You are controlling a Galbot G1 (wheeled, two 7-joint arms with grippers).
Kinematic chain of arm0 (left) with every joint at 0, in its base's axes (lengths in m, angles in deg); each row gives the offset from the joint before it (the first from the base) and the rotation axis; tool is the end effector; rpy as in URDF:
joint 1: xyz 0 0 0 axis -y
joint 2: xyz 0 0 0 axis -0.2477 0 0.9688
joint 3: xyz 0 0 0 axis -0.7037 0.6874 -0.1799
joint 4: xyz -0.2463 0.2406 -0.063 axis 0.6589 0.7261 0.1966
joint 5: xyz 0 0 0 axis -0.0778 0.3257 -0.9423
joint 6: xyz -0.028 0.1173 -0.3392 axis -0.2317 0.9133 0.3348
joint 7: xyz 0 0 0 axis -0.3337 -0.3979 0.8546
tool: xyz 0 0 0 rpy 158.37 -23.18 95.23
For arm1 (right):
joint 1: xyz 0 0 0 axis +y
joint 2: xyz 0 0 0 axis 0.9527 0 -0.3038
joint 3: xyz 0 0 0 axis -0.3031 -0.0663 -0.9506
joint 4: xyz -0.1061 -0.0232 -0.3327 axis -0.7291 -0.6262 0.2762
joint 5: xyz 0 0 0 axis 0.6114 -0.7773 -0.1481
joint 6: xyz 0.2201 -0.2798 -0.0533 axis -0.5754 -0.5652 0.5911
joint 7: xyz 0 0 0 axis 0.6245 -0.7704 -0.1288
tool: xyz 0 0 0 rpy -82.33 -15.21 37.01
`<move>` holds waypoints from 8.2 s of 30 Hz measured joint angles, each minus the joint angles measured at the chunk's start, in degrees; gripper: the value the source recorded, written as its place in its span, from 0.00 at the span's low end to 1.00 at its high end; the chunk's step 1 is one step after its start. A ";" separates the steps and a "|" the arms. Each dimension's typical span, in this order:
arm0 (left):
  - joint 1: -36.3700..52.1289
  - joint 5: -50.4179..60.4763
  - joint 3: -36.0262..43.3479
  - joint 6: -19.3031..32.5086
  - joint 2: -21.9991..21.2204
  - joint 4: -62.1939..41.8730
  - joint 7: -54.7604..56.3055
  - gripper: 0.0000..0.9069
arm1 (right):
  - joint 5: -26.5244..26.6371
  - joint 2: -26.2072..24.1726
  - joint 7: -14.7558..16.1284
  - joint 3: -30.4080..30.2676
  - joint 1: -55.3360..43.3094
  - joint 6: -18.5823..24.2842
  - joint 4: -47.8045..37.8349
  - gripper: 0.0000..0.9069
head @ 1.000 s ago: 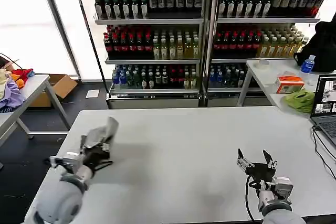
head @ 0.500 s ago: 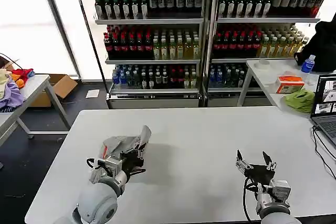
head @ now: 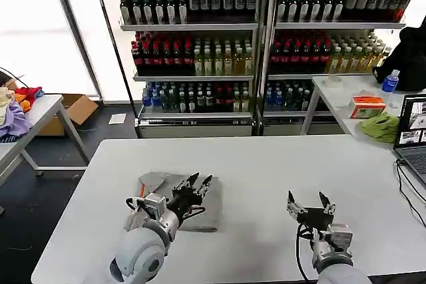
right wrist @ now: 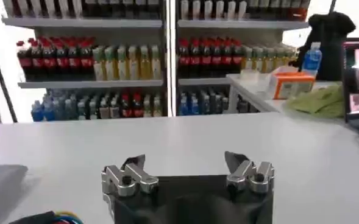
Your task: Fold and organize the clothes.
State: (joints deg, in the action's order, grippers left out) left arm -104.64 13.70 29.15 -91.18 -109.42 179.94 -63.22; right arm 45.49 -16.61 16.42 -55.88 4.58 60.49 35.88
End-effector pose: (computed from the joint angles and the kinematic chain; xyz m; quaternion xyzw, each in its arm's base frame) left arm 0.2841 -0.0464 -0.2377 -0.2016 -0.9621 0.0695 0.1702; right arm 0.2170 -0.0265 -0.2408 -0.0292 -0.9851 -0.0112 0.1692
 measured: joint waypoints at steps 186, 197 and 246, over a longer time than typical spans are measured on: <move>-10.70 0.31 -22.42 -2.87 0.87 1.25 7.97 1.00 | 36.68 -14.58 -11.83 -12.92 -15.95 -5.25 -8.71 1.00; -11.97 1.48 -24.03 -1.47 -0.37 2.49 7.31 1.00 | 26.05 -13.38 -8.35 -12.43 -21.83 -4.22 -9.00 1.00; -13.04 12.66 -25.85 2.66 -1.91 3.05 1.13 1.00 | 2.15 -8.88 0.91 7.30 -8.05 -0.36 -4.77 1.00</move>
State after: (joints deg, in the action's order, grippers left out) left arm -117.68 26.35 3.31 -88.52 -111.33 182.98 -62.09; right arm 47.64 -25.50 17.33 -48.57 -3.47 60.13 31.12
